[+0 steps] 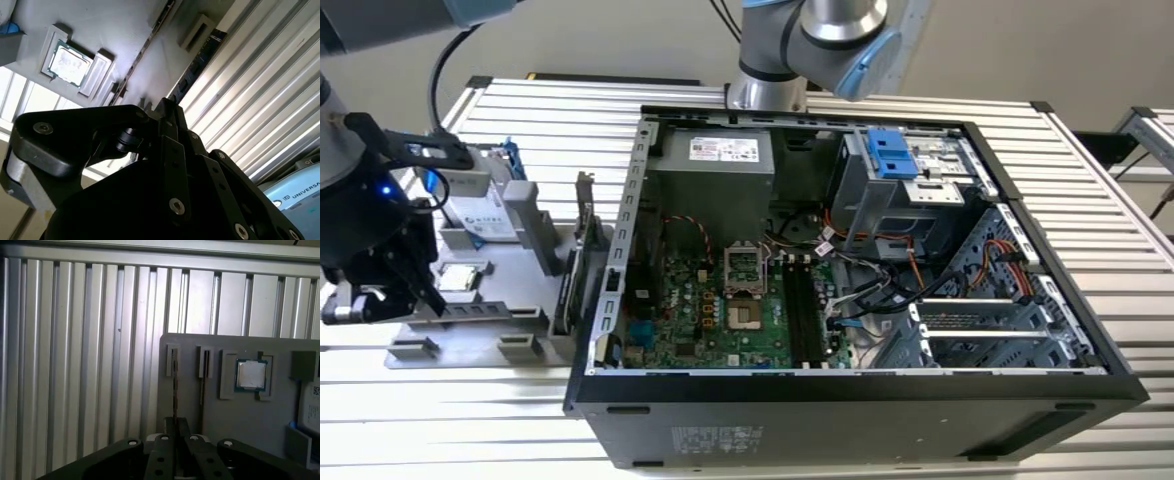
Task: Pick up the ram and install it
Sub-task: 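Pick up the ram and move it above insertion slot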
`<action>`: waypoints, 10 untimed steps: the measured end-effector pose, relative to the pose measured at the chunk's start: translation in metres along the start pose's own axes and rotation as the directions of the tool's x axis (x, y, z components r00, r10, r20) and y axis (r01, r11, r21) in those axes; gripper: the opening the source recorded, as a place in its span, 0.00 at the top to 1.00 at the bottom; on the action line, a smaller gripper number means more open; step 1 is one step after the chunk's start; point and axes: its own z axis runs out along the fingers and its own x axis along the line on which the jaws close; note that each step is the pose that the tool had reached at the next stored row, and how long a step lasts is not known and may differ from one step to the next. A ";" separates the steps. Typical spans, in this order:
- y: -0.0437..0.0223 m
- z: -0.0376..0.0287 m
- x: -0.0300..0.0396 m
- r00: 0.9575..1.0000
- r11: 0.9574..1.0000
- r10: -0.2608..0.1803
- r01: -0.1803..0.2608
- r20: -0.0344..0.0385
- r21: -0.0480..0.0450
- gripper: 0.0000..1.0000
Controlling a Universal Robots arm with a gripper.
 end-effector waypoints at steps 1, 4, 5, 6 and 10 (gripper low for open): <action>0.0000 -0.0012 0.0000 1.000 1.000 0.000 0.000 0.000 0.000 1.00; 0.0000 -0.0046 0.0000 1.000 1.000 0.000 0.000 0.000 0.000 1.00; 0.0000 -0.0056 0.0001 1.000 1.000 0.000 0.000 0.000 0.000 1.00; 0.0000 -0.0066 0.0001 1.000 1.000 0.000 0.000 0.000 0.000 1.00; 0.0001 -0.0106 0.0001 1.000 1.000 0.000 0.000 0.000 0.000 1.00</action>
